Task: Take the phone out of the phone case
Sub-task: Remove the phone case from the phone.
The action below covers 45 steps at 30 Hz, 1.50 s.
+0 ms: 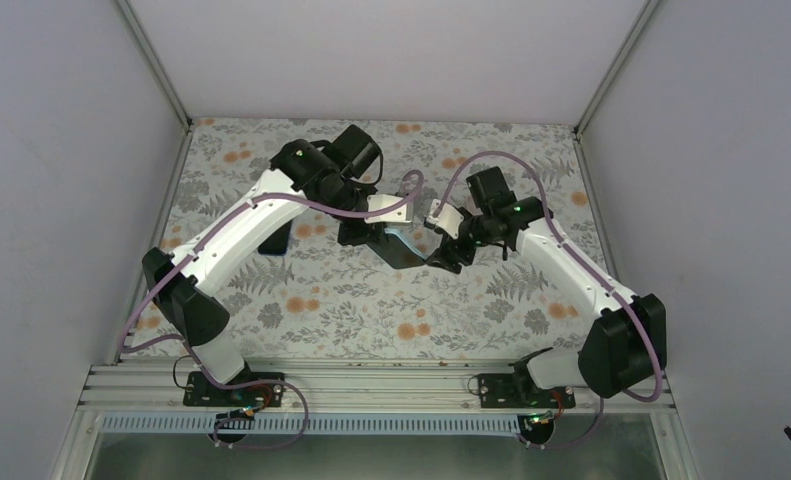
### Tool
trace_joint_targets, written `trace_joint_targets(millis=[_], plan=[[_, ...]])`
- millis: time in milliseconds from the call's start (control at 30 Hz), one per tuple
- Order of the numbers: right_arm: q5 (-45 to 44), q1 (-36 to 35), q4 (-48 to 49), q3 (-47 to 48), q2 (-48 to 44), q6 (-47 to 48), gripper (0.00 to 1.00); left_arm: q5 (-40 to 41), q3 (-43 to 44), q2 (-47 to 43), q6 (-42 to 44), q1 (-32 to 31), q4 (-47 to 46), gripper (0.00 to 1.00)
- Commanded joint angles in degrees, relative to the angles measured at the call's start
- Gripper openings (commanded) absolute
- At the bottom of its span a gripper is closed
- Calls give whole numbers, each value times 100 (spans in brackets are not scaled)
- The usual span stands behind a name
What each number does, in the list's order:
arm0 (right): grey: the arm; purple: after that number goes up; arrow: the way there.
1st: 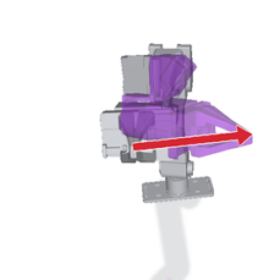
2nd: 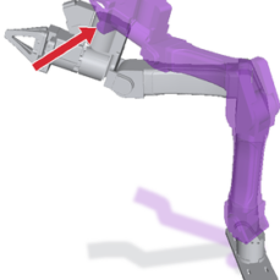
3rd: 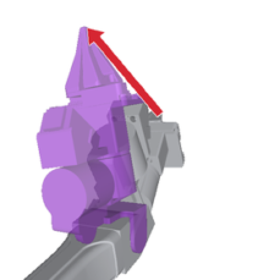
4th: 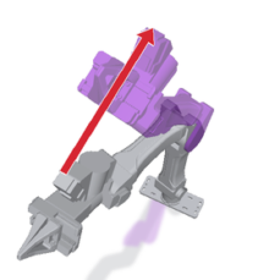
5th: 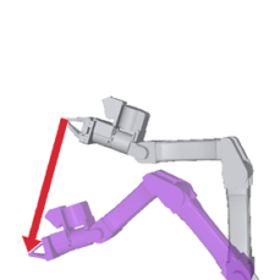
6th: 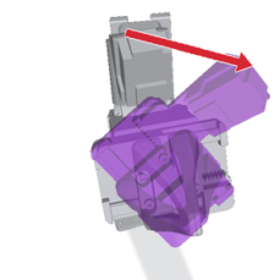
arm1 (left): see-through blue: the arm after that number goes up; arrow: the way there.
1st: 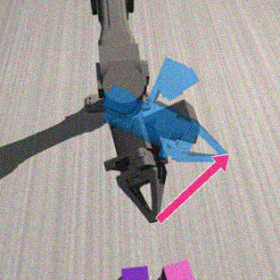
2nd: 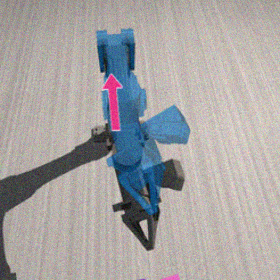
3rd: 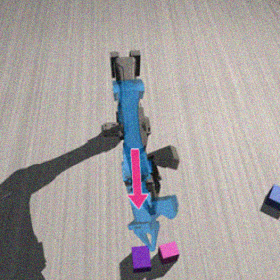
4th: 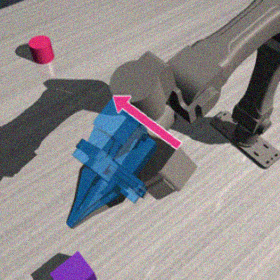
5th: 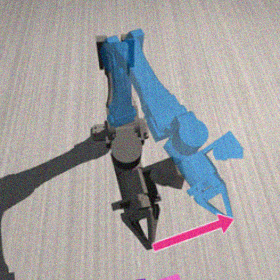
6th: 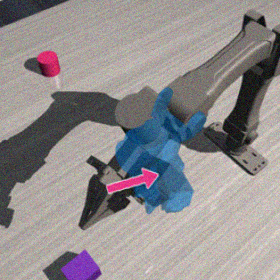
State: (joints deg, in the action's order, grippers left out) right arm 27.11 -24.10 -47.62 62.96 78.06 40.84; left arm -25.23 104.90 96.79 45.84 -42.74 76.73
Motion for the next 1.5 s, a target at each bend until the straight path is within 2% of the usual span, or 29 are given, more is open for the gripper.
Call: trace_joint_targets(millis=[0,200,433,800,900,1000,1100,1233,1467], plan=[[-515,136,1116,201,57,-473,85,-825,215,-23,47,-94,97,2],[-449,186,1295,510,246,-664,86,-999,182,-30,73,-103,90,2],[632,95,1334,1015,390,-802,87,-1137,339,-37,43,-98,-263,2],[3104,-1079,-640,2433,1216,361,86,-921,1515,578,-32,26,-952,2],[4025,-1164,-1582,2765,1329,1343,86,-941,1591,677,-42,330,-1370,2],[4567,-1196,-1707,2769,1155,1599,89,-1185,1507,712,-108,867,-1974,2],[5032,-1194,-1901,2782,1084,1785,90,-1358,1456,729,-216,1107,-2395,2],[5445,-1194,-2302,3102,1278,1901,82,-1264,1193,736,-342,1158,-2982,2],[5301,-1204,-2599,3353,1405,1842,53,-805,1609,1091,-448,1180,-3133,2]])
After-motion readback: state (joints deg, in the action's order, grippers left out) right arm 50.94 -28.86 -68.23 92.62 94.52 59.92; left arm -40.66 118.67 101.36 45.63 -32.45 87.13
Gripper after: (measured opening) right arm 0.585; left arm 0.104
